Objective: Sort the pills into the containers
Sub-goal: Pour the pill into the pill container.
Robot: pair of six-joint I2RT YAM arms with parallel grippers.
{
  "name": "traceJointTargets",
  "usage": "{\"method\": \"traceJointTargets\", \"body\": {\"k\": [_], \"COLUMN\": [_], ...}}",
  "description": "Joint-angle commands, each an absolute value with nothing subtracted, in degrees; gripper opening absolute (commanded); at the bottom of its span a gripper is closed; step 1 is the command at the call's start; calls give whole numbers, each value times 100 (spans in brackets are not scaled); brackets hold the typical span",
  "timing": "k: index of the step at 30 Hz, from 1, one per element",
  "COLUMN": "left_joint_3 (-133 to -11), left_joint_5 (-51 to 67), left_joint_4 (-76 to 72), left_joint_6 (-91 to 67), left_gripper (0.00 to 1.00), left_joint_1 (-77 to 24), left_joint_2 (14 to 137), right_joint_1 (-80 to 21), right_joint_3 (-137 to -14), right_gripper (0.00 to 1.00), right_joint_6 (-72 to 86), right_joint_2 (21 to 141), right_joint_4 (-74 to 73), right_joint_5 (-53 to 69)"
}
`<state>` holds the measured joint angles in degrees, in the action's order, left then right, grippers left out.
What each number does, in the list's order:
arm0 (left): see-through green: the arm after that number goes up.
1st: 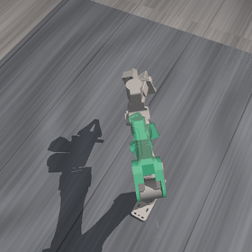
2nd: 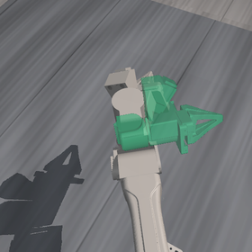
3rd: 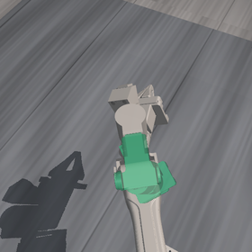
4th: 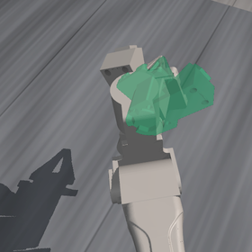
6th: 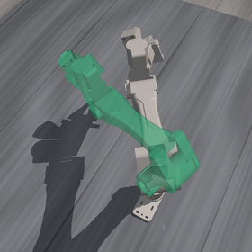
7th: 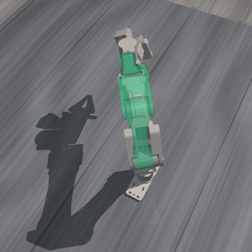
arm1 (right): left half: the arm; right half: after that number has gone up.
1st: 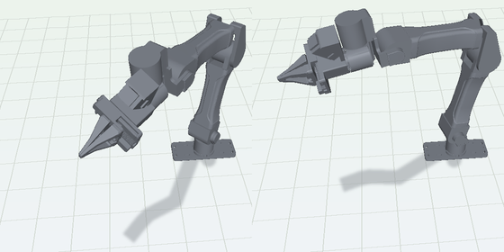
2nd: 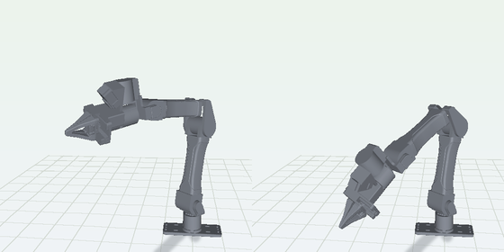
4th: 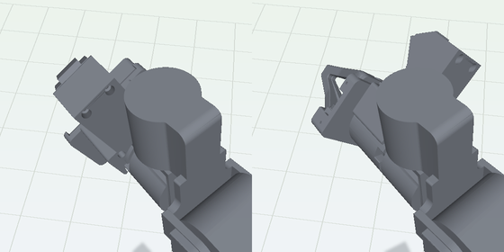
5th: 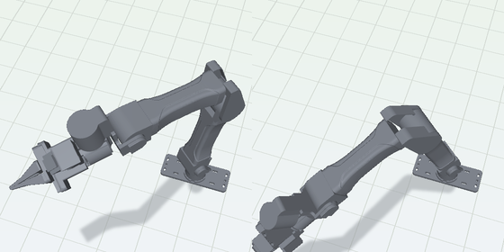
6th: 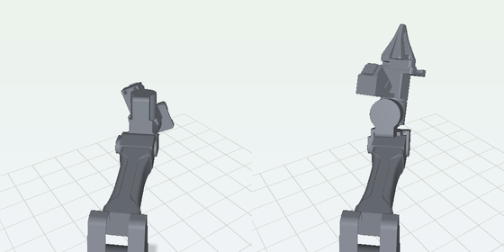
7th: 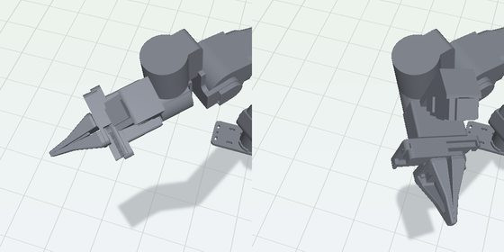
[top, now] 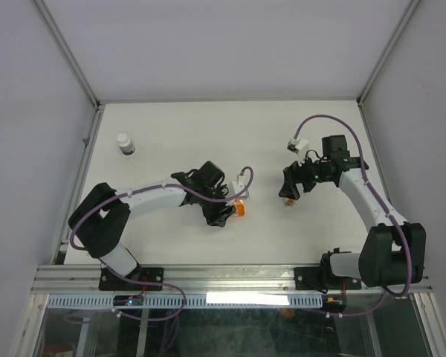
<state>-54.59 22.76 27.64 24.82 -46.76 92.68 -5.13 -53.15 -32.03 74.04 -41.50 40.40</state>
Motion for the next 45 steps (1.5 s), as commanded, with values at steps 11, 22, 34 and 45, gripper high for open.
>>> {"method": "traceJointTargets", "body": {"k": [11,22,34,45], "left_joint_3": [-5868,-6054,-6259,-6384], "left_joint_5": [2244,2087,1973,1849], "left_joint_4": [2894,3194,3282,3377], "left_joint_6": [2566,2609,2468,2534], "left_gripper": [0,0,0,0], "left_joint_1": [-4623,-4550,-4703,-4841], "left_joint_2": [9444,9570,9625,9715], "right_joint_1": [-463,-459,-455,-447], "right_joint_3": [-5601,-5595,-5591,-5602], "right_gripper": [89,89,89,90], "right_joint_6": [-3278,-3278,-3286,-3285], "right_joint_2": [7226,7229,7234,7244], "right_joint_4": [-4141,-4150,-4149,-4162], "right_joint_5": [4254,4270,4264,4267]}}
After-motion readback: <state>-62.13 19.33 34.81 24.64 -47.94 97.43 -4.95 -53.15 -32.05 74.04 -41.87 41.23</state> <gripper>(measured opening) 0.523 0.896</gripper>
